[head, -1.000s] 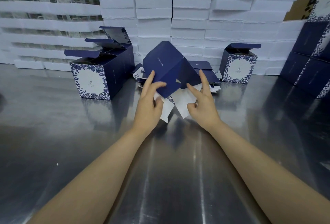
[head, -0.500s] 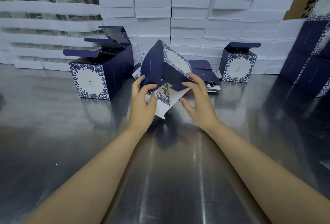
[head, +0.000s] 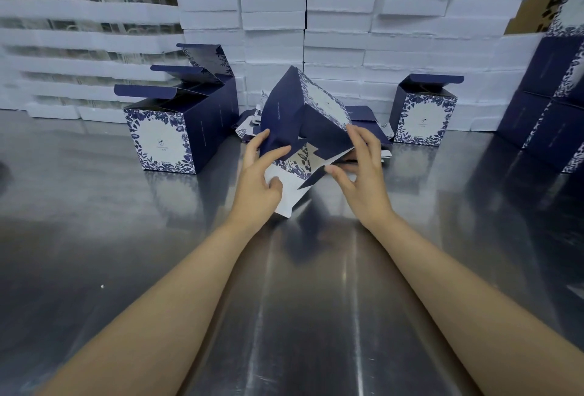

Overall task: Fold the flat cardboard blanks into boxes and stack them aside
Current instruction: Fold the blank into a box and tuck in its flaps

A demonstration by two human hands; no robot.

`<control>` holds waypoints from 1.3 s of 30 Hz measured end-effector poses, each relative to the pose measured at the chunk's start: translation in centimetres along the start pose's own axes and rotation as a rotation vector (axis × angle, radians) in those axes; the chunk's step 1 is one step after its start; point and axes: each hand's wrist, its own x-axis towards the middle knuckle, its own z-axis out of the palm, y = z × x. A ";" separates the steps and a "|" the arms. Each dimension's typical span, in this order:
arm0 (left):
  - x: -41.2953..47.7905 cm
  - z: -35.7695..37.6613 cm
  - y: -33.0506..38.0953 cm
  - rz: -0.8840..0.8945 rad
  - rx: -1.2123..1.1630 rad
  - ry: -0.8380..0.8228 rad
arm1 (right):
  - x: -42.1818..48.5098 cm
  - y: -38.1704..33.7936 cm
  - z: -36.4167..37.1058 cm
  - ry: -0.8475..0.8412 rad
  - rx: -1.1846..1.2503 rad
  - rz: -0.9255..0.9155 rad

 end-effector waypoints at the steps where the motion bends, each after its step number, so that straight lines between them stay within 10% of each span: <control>1: 0.0 0.0 0.3 0.006 -0.006 -0.014 | 0.0 0.0 -0.1 0.034 -0.004 0.023; 12: 0.0 0.4 1.9 0.157 -0.017 0.004 | 0.3 -1.2 0.8 0.254 0.212 0.237; 39: 0.6 -1.0 0.6 0.125 0.190 0.351 | -1.1 -3.2 2.5 -0.153 0.093 0.169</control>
